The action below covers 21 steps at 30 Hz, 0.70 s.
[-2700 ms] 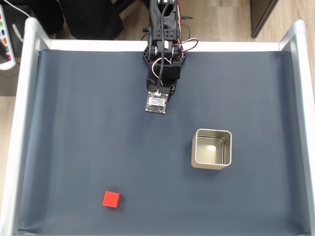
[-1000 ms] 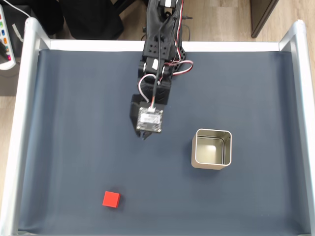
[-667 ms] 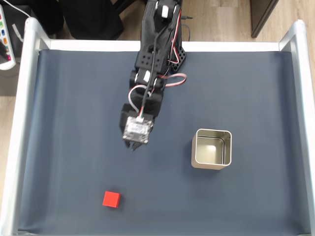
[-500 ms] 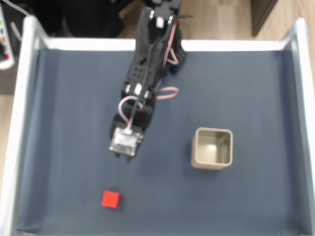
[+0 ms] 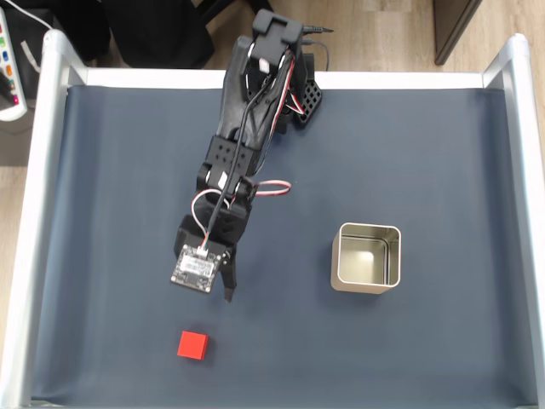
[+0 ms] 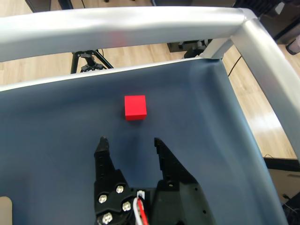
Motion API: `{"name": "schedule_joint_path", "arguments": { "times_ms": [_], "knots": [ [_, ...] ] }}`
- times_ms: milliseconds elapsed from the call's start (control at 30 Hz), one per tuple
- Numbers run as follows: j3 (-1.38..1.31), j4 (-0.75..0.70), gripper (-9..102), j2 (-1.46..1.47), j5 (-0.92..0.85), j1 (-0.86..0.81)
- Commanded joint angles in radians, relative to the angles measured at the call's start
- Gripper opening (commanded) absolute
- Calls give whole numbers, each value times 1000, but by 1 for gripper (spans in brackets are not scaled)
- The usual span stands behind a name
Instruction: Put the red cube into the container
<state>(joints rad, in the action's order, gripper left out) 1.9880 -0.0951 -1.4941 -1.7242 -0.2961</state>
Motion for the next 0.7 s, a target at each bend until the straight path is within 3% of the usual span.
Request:
{"name": "schedule_joint_path", "arguments": {
  "times_ms": [0, 667],
  "knots": [
    [-140, 43, 35, 64, 11, -2],
    [-394, 129, 35, 370, 28, 11]
  ]
}}
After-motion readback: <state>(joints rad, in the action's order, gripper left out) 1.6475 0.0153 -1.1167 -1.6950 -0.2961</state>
